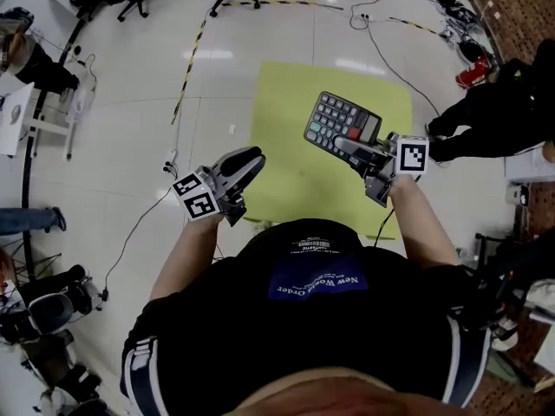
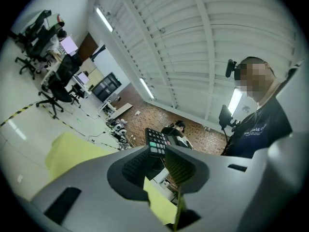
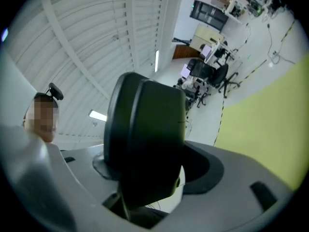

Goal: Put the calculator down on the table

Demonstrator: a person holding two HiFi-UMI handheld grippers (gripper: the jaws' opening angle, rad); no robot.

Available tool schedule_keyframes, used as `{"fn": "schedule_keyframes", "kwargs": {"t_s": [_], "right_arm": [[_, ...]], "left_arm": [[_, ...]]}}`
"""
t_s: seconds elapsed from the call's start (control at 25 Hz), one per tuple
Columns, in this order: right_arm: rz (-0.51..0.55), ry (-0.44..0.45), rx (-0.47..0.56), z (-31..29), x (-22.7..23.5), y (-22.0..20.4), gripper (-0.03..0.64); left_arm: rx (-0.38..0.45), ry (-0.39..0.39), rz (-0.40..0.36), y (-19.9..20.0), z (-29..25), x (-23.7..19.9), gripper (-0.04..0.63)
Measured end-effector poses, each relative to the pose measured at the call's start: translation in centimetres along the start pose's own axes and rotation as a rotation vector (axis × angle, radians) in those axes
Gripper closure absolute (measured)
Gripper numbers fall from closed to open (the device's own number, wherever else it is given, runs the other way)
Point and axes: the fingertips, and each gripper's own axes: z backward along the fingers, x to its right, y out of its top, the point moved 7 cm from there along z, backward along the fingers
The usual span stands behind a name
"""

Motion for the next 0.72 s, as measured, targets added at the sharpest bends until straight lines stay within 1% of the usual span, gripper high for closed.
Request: {"fn": "schedule_keyframes", "kwargs": {"t_s": [0.12, 0.24, 0.36, 0.44, 0.52, 0.64, 0.72], "right_arm": [[-0.063, 0.006, -0.096, -7.1, 5.0, -1.2, 0.319], [-0.119, 0.026, -0.157, -11.3, 11.3, -2.4, 0.319], [-0.213, 0.017, -0.217, -15.5, 15.5, -5.7, 0.319], [-0.264, -0.019, -0.239, -18.2, 17.2, -7.4, 0.319], [-0.285, -0.052, -0.24, -19.7, 19.1, -8.2, 0.319], [-0.301, -0.108, -0.248, -19.7, 21.1, -8.9, 0.319], [-0.291, -0.131, -0.272, -19.5, 22.0, -9.1, 0.319]], "left_arm": [[-0.008, 0.074, 0.048, -1.0, 3.5, -4.1, 0.489], [-0.025, 0.108, 0.069, -3.6, 3.7, -7.6, 0.489], [-0.034, 0.14, 0.11, -6.1, 5.9, -9.7, 0.489], [-0.038, 0.144, 0.13, -6.6, 8.2, -11.4, 0.489], [-0.037, 0.134, 0.132, -7.0, 9.4, -13.2, 0.488], [-0.025, 0.12, 0.133, -7.4, 10.0, -14.7, 0.489], [-0.006, 0.113, 0.135, -7.4, 10.3, -15.0, 0.489]]}}
